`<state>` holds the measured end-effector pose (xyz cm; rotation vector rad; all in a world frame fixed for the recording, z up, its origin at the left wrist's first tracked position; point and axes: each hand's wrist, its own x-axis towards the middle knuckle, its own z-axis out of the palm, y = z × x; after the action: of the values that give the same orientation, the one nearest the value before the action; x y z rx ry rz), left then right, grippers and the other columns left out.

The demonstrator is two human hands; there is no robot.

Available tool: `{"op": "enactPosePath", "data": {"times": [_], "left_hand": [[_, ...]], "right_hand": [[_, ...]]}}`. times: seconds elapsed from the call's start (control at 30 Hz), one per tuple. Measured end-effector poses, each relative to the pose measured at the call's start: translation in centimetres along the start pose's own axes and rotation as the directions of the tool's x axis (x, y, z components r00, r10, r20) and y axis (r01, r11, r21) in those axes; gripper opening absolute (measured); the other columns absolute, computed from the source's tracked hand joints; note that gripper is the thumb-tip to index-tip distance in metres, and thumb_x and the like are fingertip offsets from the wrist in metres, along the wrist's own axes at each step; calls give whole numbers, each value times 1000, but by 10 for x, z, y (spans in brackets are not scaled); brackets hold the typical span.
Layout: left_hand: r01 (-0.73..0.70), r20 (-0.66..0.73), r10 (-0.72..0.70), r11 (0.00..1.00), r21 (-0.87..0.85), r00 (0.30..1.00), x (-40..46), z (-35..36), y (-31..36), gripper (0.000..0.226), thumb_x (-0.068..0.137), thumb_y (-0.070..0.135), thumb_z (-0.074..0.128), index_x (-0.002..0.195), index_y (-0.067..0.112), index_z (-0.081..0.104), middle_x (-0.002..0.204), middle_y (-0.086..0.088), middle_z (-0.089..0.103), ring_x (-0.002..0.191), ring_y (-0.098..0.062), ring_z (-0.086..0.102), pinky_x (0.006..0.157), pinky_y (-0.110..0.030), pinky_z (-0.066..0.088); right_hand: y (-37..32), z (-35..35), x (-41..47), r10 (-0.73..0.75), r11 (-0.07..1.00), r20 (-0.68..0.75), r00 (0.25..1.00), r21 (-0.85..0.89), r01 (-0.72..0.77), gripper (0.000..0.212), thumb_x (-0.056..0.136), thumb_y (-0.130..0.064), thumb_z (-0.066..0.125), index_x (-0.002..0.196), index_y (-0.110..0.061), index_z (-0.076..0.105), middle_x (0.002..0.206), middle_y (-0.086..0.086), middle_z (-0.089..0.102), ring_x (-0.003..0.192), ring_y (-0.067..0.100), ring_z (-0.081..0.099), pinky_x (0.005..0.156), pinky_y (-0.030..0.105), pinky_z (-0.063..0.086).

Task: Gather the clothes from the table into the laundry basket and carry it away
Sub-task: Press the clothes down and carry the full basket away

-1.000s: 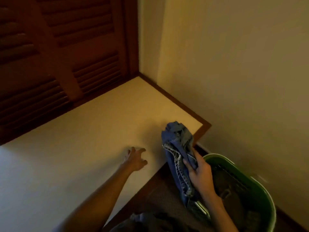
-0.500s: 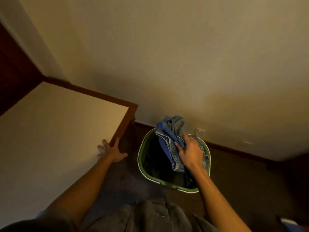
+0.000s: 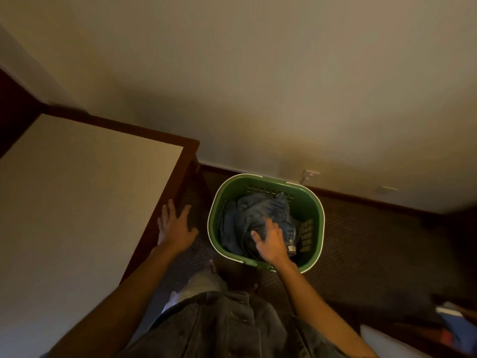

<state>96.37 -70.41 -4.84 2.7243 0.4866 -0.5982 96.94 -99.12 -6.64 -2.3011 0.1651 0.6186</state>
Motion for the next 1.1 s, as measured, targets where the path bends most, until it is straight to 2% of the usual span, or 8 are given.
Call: {"op": "enactPosePath", "data": {"times": [0.23,0.33,0.4,0.5,0.6,0.73,0.9,1.1], "left_hand": [[-286,284,278,958,-16,917,26,33,58,76,92,48,63,157,31,28,168,-15,9,153,-39,6,124,-51,17],[-334,403,315,942,-25,859,53,44,72,79,93,50,62,159,31,23,168,-16,7,153,-37,7,123,-49,19],[-353,437,324,936,-16,839,73,55,80,80,94,49,62,159,31,20,169,-15,2,154,-37,7,123,-49,20],[-318,453,291,948,-16,843,109,81,88,92,90,50,68,160,34,10,168,-12,-13,154,-39,3,121,-55,25],[-337,496,266,940,57,827,147,122,95,123,75,64,77,158,43,-11,164,-11,-31,153,-44,-6,118,-64,19],[-393,551,232,899,193,801,204,213,108,152,56,73,83,141,50,-40,156,-12,-44,145,-56,-22,112,-78,2],[-328,577,142,916,231,804,276,346,105,152,55,70,86,138,50,-40,158,-13,-40,140,-62,-26,107,-84,-4],[-235,604,27,934,269,797,357,449,105,116,82,70,65,148,51,-29,165,-11,-26,146,-59,-15,109,-82,2]], "right_hand": [[20,-9,8,159,987,18,987,-10,-159,69,90,-44,64,148,-20,35,144,18,43,134,39,39,110,49,37],[32,-12,25,223,974,-15,975,-34,-224,70,84,-48,63,143,-20,39,141,17,46,132,39,42,108,51,38],[41,-10,40,241,970,-13,970,-31,-242,71,86,-34,70,146,-18,37,145,17,43,133,40,39,108,52,38],[65,-1,74,237,961,15,971,-148,-232,84,85,-29,74,153,-21,26,153,15,32,138,42,31,110,55,36],[98,20,121,208,945,158,965,-288,-157,114,76,-48,80,156,-38,0,166,7,-2,150,42,0,111,68,26],[154,66,210,161,915,252,954,-401,-48,142,56,-71,82,147,-50,-26,158,1,-38,145,40,-32,105,81,8],[240,146,311,294,901,306,906,-405,-156,133,64,-75,74,146,-49,-28,160,7,-33,142,46,-33,99,88,3],[305,212,398,422,868,382,822,-431,-245,123,73,-72,68,148,-46,-25,162,7,-27,144,49,-25,102,84,5]]}}
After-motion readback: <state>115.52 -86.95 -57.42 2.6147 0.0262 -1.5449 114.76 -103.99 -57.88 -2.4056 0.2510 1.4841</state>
